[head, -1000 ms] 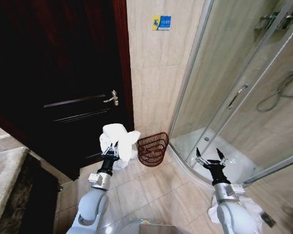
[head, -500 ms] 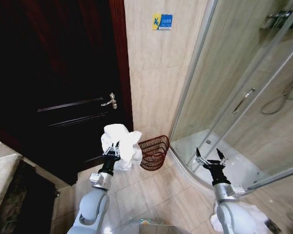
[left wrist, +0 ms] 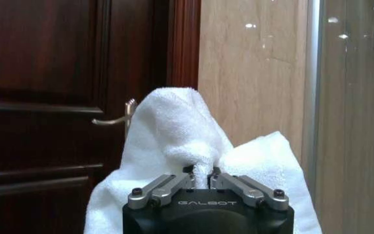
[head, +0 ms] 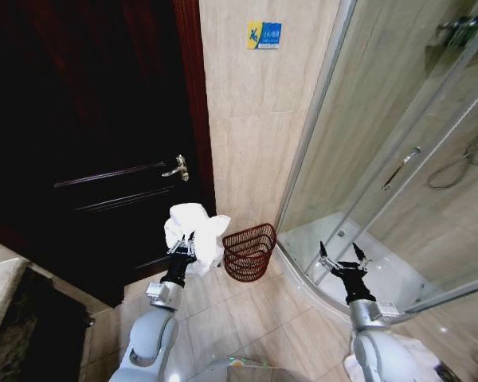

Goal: Discard the used towel into the hamper.

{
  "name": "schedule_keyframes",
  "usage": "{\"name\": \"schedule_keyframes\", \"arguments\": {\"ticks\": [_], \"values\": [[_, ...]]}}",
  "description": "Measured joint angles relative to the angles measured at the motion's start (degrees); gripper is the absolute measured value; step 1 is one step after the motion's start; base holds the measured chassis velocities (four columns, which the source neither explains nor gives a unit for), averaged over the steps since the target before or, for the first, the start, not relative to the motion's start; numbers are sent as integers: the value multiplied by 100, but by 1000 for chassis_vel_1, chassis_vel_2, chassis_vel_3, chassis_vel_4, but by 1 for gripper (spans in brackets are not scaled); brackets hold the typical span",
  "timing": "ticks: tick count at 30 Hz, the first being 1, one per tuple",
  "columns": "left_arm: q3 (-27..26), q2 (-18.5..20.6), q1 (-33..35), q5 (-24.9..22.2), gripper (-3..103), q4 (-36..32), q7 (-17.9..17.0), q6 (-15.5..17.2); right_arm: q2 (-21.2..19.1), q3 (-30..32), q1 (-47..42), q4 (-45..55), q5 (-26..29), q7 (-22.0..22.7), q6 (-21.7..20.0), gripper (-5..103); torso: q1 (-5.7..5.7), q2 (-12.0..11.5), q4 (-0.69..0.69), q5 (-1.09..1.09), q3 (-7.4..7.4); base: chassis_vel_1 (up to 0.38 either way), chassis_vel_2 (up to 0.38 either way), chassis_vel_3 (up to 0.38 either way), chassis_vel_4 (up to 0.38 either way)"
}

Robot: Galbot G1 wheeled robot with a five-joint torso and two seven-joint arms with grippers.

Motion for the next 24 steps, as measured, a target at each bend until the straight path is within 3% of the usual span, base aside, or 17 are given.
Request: {"name": "schedule_keyframes", "arguments": {"ticks": [6, 17, 21, 24], "values": [[128, 136, -242, -87, 6, 187, -12, 116, -16, -35, 126, -44, -4, 19, -136, 100, 1, 0, -1, 1, 0, 0, 0, 0, 0], [608, 314, -1272, -242, 6, 967, -73, 295, -50, 98, 131, -204, -2, 7, -243, 100, 2, 0, -2, 0, 0, 0, 0, 0, 0], [833, 446, -1744, -448, 6, 1336, -87, 414, 3, 140, 157, -212, -44, 8, -398, 100, 2, 0, -1, 0, 1, 0, 0, 0, 0], [1118, 655, -2119, -874, 6, 1647, -24, 521, 100, 143, 225, -213, -155, 106, -601, 100, 2, -1, 0, 0, 1, 0, 0, 0, 0]]}}
